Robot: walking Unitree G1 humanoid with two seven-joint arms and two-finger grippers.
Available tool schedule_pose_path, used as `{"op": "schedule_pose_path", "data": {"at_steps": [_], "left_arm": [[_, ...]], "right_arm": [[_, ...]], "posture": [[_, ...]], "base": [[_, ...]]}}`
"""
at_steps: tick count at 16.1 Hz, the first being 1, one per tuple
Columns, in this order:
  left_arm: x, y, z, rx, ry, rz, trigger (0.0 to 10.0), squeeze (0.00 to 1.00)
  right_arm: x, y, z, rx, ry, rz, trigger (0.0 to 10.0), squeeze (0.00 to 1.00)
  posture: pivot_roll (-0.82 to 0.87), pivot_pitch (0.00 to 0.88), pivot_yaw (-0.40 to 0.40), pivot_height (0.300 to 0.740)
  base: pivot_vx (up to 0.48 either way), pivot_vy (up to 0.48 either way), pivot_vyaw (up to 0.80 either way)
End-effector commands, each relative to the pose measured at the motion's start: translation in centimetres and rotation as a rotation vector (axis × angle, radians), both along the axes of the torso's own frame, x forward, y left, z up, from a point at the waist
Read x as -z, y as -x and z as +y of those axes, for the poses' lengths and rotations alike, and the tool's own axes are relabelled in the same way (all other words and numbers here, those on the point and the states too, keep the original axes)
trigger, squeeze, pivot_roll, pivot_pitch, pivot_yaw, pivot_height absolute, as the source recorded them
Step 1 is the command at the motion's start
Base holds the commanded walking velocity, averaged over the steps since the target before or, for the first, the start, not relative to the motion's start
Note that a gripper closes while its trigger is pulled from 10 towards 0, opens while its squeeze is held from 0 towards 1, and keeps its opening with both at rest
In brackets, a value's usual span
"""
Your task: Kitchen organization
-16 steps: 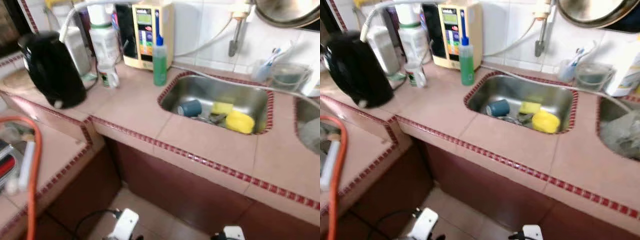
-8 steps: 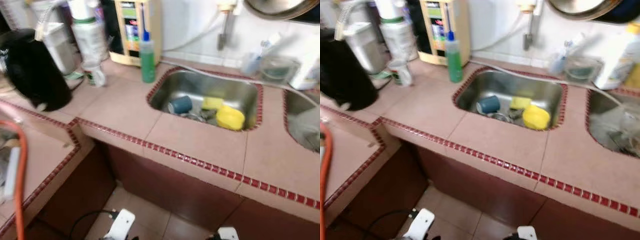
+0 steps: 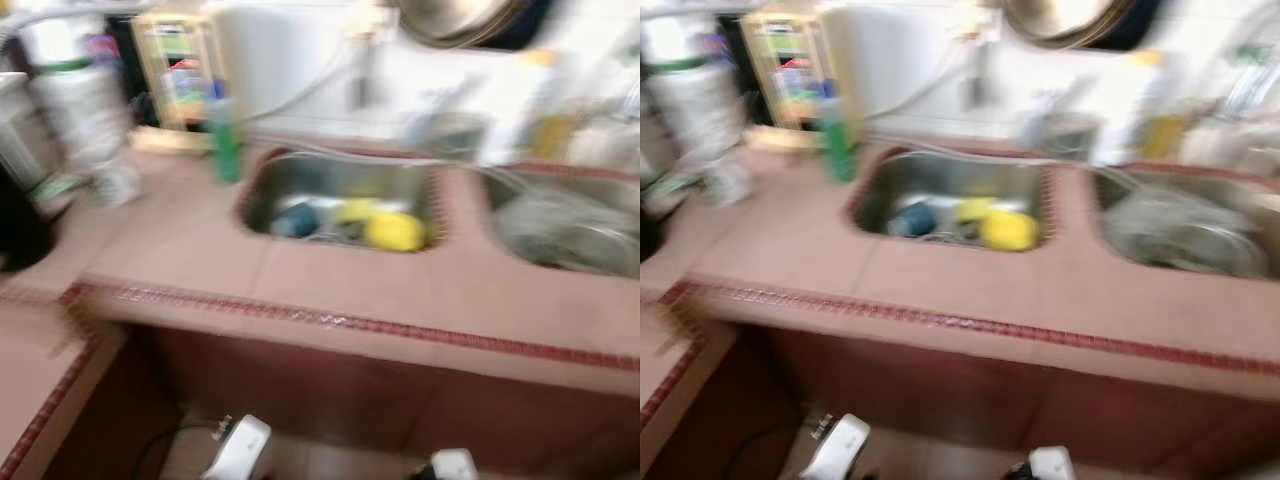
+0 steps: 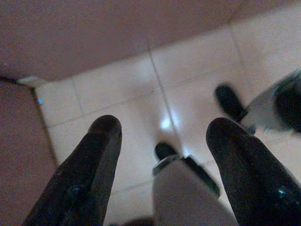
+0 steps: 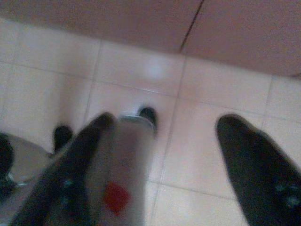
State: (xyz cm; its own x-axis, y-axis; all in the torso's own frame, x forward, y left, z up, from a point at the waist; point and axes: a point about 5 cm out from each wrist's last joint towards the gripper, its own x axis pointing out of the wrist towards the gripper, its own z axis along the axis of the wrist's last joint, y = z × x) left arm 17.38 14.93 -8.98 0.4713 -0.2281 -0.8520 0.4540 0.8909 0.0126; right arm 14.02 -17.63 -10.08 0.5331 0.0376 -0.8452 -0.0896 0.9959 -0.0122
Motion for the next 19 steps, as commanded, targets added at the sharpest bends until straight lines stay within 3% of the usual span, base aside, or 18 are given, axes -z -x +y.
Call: {"op": "schedule_pose_path", "data": {"at_steps": [1, 7, 14, 19], "left_arm": [[-0.22, -0.52, -0.39, 0.013, 0.000, -0.015, 10.0, 0.00], [-0.22, -0.52, -0.46, 0.011, -0.002, -0.017, 10.0, 0.00], [-0.25, -0.52, -0.80, 0.014, 0.025, -0.015, 10.0, 0.00], [-0.34, -0.67, -1.12, -0.010, 0.059, -0.016, 10.0, 0.00]], "right_arm": [[0.17, 0.41, -0.01, -0.012, 0.001, 0.024, 10.0, 0.00], [0.11, 0.25, 0.00, -0.016, 0.003, 0.016, 10.0, 0.00], [0.08, 0.25, -0.16, -0.009, 0.004, 0.012, 10.0, 0.00], [0.05, 0.17, -0.19, -0.012, 0.006, 0.010, 10.0, 0.00]], "posture": [[-0.10, 0.000, 0.044, 0.740], [-0.09, 0.000, 0.042, 0.740], [-0.10, 0.000, 0.047, 0.740], [-0.10, 0.000, 0.042, 0.740]], "base": [[0.000, 0.000, -0.71], [0.000, 0.000, -0.70], [0.000, 0.000, 0.00], [0.000, -0.327, 0.00]]}}
